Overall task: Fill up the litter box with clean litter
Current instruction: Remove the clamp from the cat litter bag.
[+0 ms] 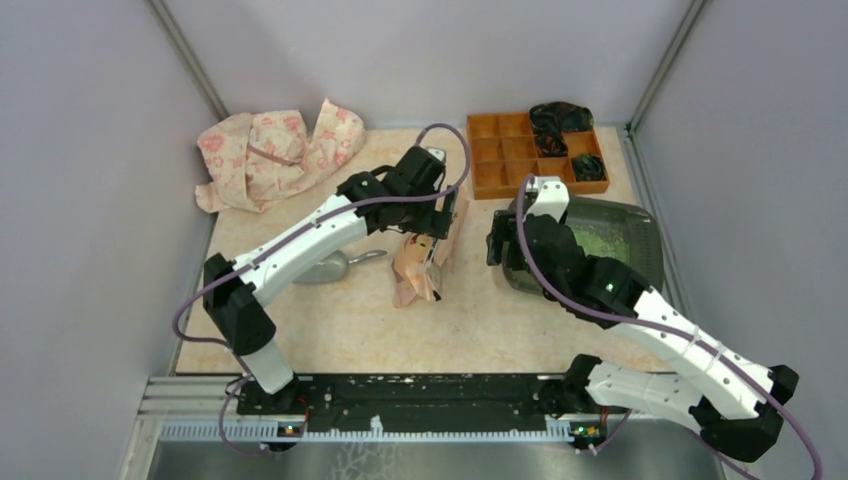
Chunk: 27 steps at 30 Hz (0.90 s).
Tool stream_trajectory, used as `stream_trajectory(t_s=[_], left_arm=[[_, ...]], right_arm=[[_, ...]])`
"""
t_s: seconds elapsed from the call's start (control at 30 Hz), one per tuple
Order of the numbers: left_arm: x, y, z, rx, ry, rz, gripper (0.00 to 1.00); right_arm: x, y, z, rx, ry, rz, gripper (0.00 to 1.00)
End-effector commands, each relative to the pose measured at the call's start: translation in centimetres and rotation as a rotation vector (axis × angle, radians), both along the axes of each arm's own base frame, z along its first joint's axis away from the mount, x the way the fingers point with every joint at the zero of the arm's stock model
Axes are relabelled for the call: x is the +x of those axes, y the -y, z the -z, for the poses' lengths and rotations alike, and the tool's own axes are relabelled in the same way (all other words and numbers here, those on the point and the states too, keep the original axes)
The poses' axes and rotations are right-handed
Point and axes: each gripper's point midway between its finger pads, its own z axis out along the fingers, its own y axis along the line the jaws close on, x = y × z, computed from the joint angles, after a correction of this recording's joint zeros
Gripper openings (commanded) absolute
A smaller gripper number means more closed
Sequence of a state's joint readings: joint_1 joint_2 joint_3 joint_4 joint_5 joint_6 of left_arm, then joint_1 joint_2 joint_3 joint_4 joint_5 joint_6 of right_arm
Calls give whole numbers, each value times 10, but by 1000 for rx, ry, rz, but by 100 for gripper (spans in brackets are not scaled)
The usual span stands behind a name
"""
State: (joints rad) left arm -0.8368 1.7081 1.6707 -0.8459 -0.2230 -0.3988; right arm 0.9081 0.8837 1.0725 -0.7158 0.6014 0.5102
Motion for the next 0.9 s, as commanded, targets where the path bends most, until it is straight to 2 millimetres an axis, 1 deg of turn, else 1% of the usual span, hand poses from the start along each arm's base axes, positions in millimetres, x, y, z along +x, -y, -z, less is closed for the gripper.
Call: stream_trajectory(t_s=[0.0, 0.1, 0.27, 0.43, 0.53, 0.6, 0.7, 0.87], left_arm=[[-10, 3, 9, 69, -4, 27, 91], [-13, 7, 11, 73, -10, 42, 84], [-15, 11, 11, 70, -9, 50, 81], [-14, 12, 17, 85, -15, 44, 70], [-13, 12, 21, 92, -22, 42, 66], [-13, 14, 22, 89, -26, 45, 66], [-11, 16, 20, 88, -11, 44, 66], [-8, 22, 17, 84, -2, 44, 55]], right_arm=[[3, 2, -2, 22, 11, 19, 74], [3, 2, 0, 21, 9, 18, 74], [3, 1, 3, 23, 5, 16, 74], [4, -1, 6, 26, 1, 10, 74], [3, -1, 5, 30, 1, 7, 74], [3, 0, 5, 27, 2, 9, 74], [2, 2, 3, 30, 6, 11, 74], [1, 3, 4, 31, 7, 12, 74]])
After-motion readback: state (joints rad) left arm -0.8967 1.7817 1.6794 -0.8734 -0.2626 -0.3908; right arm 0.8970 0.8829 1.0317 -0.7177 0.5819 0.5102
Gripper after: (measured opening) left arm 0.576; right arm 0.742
